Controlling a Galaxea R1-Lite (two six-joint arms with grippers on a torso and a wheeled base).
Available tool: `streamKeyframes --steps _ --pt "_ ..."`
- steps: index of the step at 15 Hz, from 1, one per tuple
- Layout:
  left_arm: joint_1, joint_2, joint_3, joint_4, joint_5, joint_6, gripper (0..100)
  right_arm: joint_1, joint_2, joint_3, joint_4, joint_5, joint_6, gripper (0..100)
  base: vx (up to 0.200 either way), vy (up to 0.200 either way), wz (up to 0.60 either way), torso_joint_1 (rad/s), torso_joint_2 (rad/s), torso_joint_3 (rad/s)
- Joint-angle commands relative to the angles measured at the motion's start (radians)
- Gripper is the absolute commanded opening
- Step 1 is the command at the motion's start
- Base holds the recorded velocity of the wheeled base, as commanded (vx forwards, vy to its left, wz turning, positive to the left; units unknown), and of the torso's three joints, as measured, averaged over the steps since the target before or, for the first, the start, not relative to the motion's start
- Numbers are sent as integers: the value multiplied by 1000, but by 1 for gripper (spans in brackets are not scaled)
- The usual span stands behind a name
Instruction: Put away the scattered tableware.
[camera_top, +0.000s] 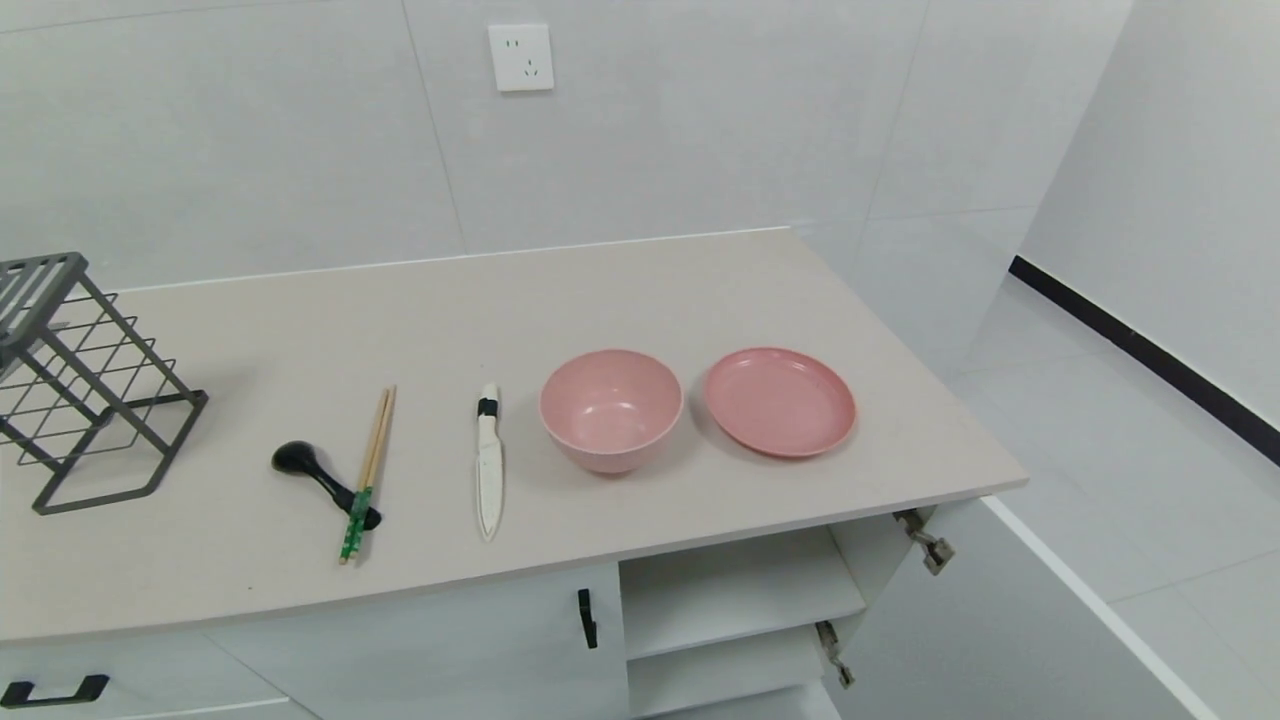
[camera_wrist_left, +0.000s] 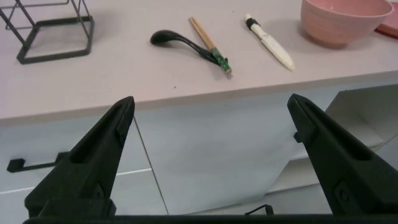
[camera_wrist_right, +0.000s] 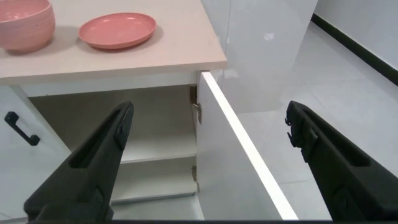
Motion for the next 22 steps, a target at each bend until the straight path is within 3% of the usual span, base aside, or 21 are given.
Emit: streamKeyframes --steps 1,5,11,16,22 --pt "0 3 0 0 2 0 100 0 0 0 0 1 0 100 0 0 0 0 0 0" --pt "0 3 0 2 -1 1 100 0 0 0 0 1 0 100 0 0 0 0 0 0" --pt "0 3 0 0 -1 1 100 0 0 0 0 -1 0 100 200 0 0 3 -1 2" --pt "0 3 0 0 0 1 100 0 0 0 0 -1 -2 100 0 0 0 0 0 0" --pt "0 3 -2 0 0 1 100 2 0 0 -2 1 -3 100 0 0 0 198 -392 -185"
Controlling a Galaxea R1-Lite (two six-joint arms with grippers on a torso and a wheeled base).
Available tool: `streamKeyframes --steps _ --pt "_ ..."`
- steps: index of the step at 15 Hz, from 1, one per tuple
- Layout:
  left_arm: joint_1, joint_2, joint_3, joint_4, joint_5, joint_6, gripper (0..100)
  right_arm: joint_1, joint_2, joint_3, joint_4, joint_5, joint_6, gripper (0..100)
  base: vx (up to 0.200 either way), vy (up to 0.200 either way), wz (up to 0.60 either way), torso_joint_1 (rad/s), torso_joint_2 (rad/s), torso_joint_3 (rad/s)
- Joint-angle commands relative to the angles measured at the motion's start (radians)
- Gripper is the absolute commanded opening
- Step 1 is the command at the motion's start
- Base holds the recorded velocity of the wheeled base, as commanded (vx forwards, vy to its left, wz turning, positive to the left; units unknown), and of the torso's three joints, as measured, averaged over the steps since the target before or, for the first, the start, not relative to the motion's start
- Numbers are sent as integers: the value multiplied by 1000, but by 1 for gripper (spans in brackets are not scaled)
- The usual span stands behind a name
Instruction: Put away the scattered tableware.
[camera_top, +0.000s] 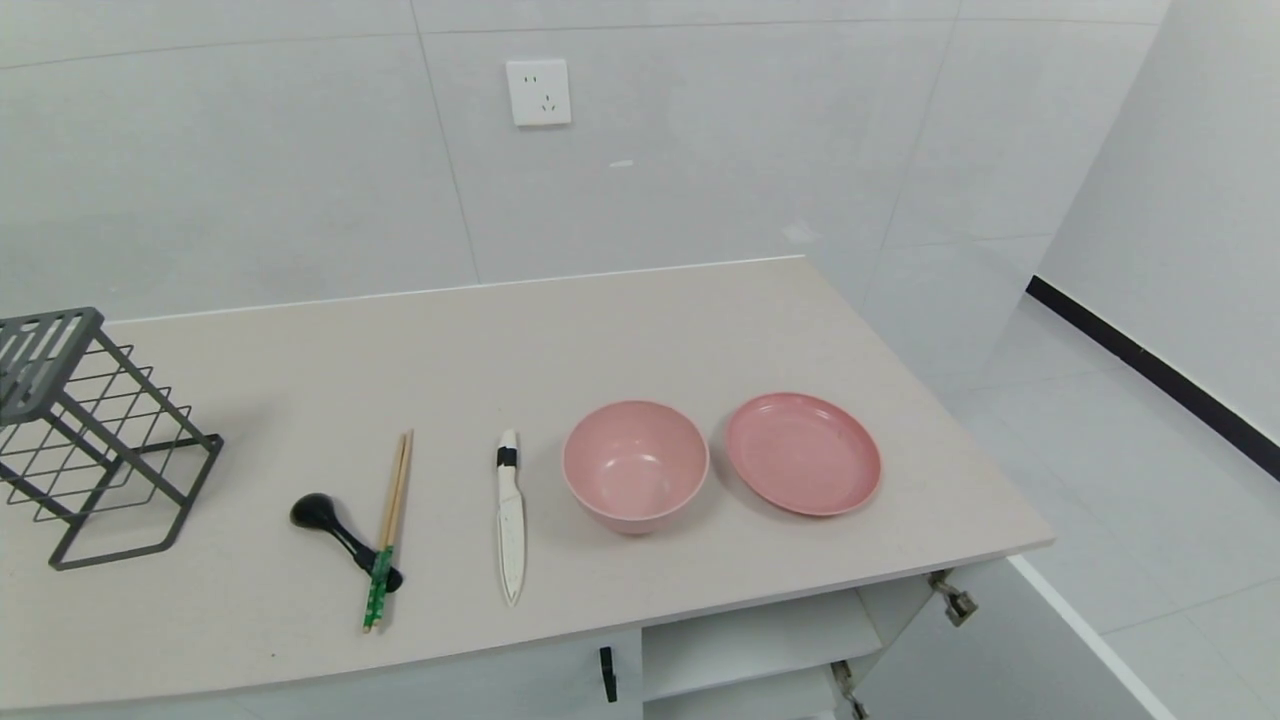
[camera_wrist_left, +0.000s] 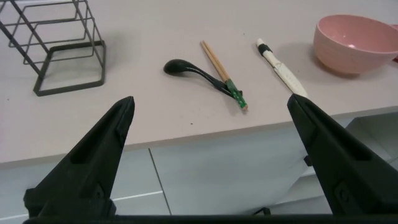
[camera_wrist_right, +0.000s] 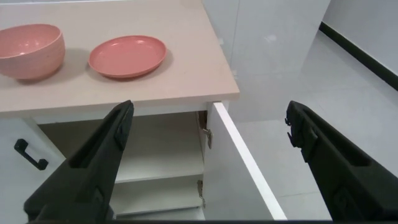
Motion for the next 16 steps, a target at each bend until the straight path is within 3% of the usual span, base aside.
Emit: streamKeyframes --steps 1,10,12,16 --pt "0 3 0 1 -1 0 100 2 0 0 0 0 -5 100 0 0 0 61 -129 -56" --pt "0 3 0 1 -3 2 100 0 0 0 -5 0 20 100 0 0 0 4 -7 -4" --pt "0 3 0 1 -3 0 100 0 0 0 -98 8 14 100 0 0 0 0 0 0" --pt "0 3 0 1 -3 2 100 6 12 -28 14 112 12 100 0 0 0 0 0 0"
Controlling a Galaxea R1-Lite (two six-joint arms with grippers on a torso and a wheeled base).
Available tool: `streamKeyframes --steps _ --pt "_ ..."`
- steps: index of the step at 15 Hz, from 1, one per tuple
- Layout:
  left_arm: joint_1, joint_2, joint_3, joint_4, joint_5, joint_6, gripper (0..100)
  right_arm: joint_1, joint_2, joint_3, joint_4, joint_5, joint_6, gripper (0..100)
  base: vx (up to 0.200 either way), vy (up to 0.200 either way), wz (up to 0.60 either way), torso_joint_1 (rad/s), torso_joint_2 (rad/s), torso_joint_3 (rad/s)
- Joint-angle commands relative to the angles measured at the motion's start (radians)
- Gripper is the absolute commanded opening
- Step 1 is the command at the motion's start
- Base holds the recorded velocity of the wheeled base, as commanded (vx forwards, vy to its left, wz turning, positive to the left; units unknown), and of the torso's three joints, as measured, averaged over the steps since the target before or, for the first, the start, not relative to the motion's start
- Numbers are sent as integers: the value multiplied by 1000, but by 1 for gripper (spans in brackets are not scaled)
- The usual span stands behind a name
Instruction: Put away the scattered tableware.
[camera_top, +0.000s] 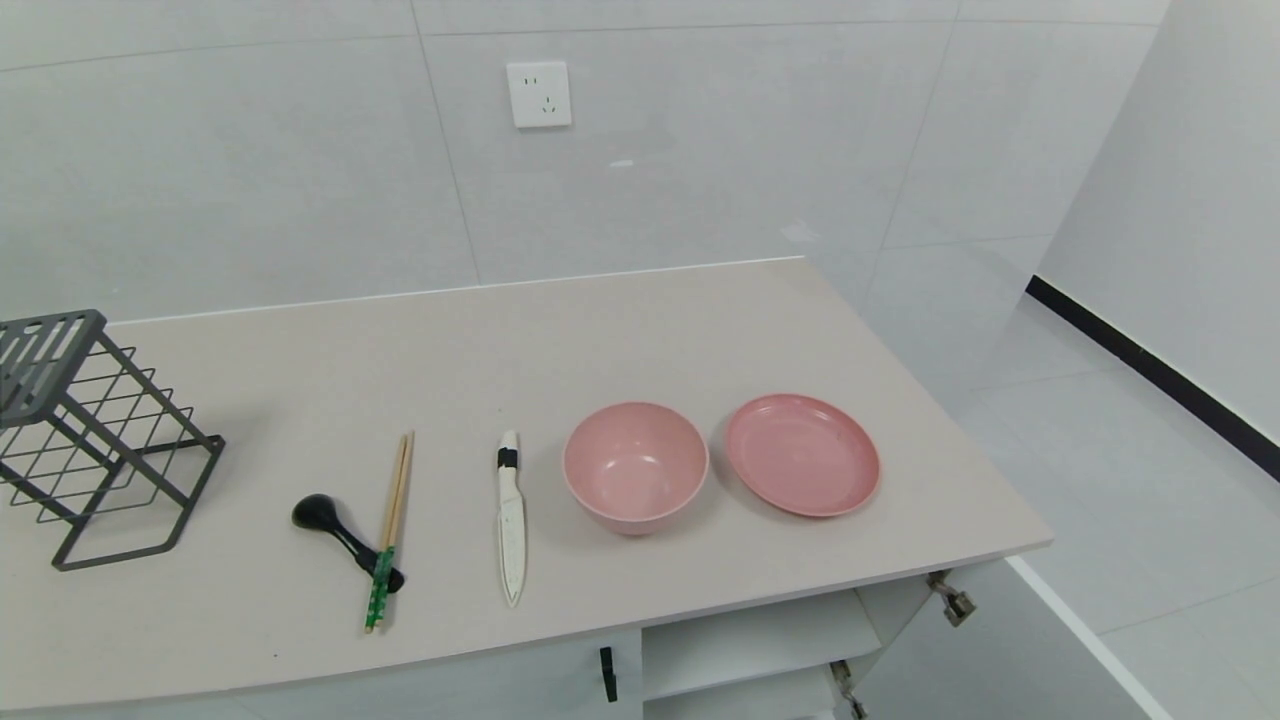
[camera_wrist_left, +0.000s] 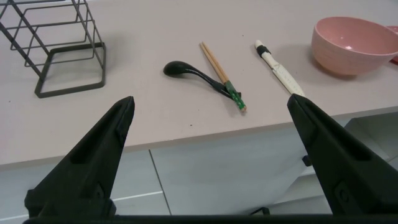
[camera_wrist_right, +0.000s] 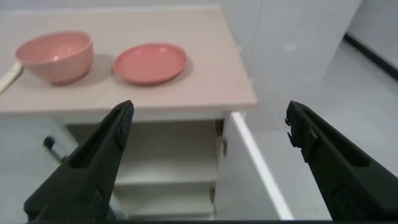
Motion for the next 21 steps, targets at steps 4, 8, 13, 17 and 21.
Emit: streamKeyframes --steps 4,8,13,17,21 --pt "0 2 0 0 -1 1 100 39 258 -206 -32 47 -3 100 0 0 0 0 0 0" --pt "0 2 0 0 -1 1 100 85 499 -246 -198 49 -4 100 0 0 0 0 0 0" --pt "-1 2 0 0 -1 0 100 89 685 -255 -272 90 -24 100 0 0 0 0 0 0" --pt "-1 2 0 0 -1 0 100 88 907 -243 -439 93 -38 100 0 0 0 0 0 0" --pt "-1 2 0 0 -1 0 100 79 1067 -242 -581 127 -39 100 0 0 0 0 0 0"
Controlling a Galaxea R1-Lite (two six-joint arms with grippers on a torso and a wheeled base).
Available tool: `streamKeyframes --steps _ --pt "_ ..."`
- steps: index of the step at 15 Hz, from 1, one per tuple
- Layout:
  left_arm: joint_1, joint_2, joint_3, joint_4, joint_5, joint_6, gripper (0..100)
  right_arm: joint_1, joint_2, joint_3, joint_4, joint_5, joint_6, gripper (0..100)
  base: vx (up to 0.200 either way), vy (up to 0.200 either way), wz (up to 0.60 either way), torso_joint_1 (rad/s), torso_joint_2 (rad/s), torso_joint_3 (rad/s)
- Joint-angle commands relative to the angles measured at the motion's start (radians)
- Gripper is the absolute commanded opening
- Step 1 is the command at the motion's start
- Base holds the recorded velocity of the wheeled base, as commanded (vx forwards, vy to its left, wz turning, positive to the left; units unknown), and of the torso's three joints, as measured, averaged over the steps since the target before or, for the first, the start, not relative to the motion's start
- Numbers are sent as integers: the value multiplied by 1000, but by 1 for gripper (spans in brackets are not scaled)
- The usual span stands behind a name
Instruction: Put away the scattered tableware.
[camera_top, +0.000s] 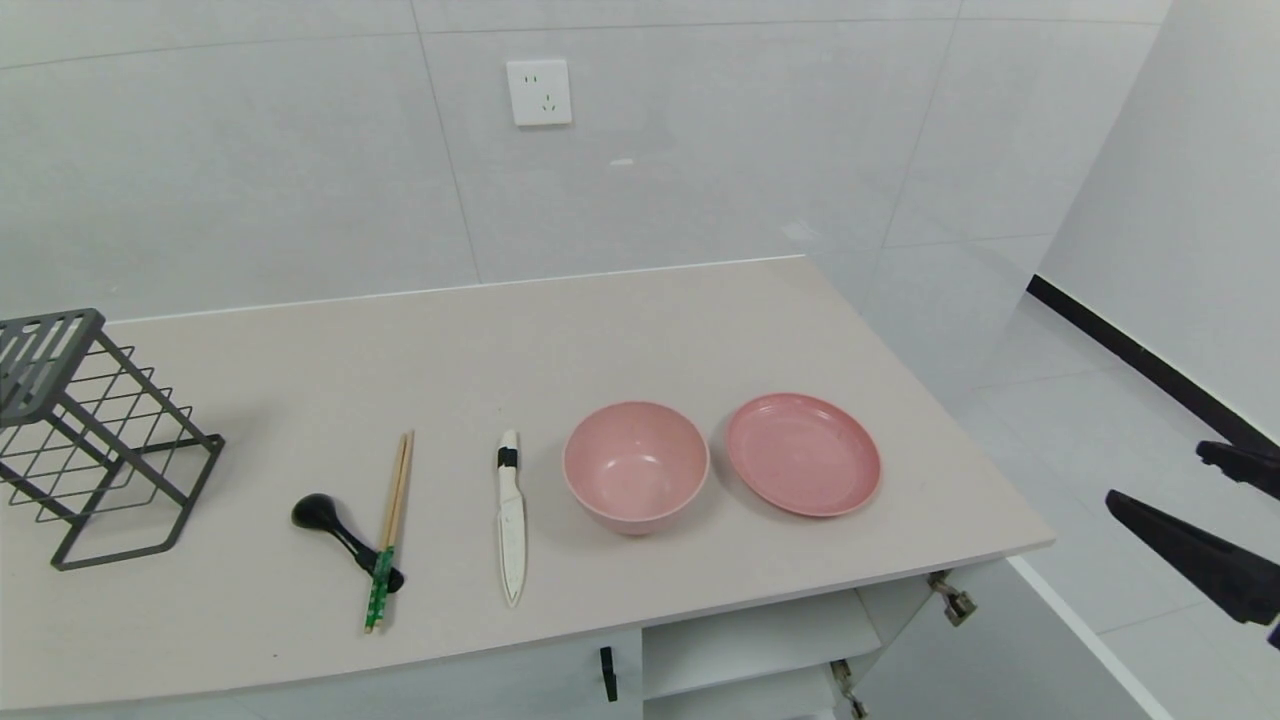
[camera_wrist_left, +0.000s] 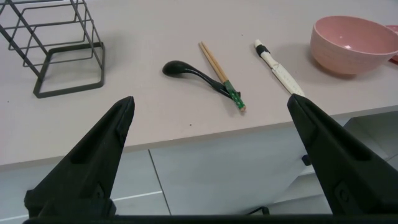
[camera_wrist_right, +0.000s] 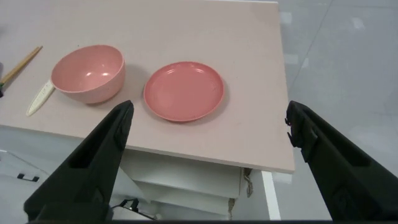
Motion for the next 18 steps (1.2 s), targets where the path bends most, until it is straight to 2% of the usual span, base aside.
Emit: streamKeyframes --steps 1,5,14,18 --pt "0 1 0 0 0 0 100 -4 130 -1 -33 10 -1 100 0 0 0 0 0 0" --pt "0 3 0 0 0 0 100 -4 245 -27 -68 26 -2 100 0 0 0 0 0 0" --pt "0 1 0 0 0 0 100 0 478 -184 -65 63 18 100 0 0 0 0 0 0" --pt "0 3 0 0 0 0 100 7 553 -238 -68 60 64 100 0 0 0 0 0 0"
